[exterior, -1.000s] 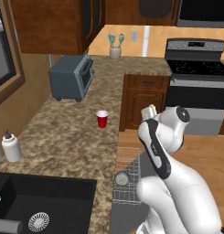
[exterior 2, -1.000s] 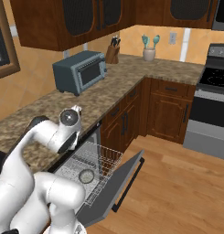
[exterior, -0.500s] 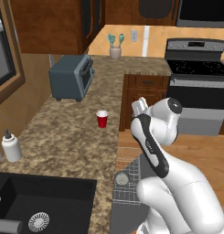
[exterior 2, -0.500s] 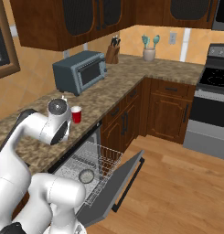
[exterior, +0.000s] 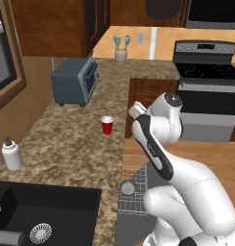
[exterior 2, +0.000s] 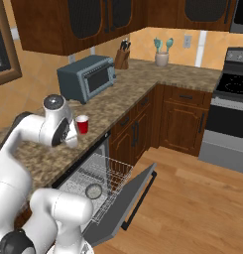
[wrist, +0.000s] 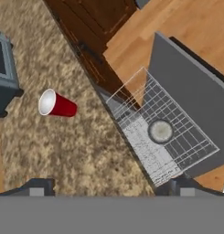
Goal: Pick up the cup and bowl from the counter, place them in the dishwasher, and close the dishwasher door.
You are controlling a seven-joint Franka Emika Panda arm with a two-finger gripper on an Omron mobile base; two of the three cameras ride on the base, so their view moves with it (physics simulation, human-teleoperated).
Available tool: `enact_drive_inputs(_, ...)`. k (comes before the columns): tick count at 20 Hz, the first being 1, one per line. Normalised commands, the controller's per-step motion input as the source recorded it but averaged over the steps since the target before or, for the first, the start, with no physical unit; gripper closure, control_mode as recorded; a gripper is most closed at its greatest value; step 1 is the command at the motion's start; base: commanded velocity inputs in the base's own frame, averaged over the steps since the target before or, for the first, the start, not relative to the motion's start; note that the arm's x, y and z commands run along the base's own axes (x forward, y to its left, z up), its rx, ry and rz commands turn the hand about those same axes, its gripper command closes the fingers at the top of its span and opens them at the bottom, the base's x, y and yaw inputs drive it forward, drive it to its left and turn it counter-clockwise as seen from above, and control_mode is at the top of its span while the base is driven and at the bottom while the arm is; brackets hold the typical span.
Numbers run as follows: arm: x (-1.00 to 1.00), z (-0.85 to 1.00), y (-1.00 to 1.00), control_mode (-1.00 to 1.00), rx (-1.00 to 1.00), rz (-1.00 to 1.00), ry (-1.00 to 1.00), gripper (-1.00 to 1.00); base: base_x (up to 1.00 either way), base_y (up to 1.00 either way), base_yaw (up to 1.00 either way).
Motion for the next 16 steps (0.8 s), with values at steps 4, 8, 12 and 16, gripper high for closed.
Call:
enact_drive_inputs(4, -0.04, 0.02, 0.08, -1.00, -0.33, 0.25, 0.01, -1.00, 0.00, 0.00, 0.00)
enact_drive_inputs(8, 0.04, 0.00, 0.04, -1.00, -0.17, 0.09, 0.00, -1.00, 0.00, 0.00, 0.00)
enact_drive_inputs(12, 0.30, -0.01, 0.01, -1.00, -0.08, -0.01, 0.01, -1.00, 0.00, 0.00, 0.00)
enact_drive_inputs(16, 0.50, -0.01, 0.00, -1.00, -0.01, -0.07, 0.01, -1.00, 0.00, 0.00, 0.00)
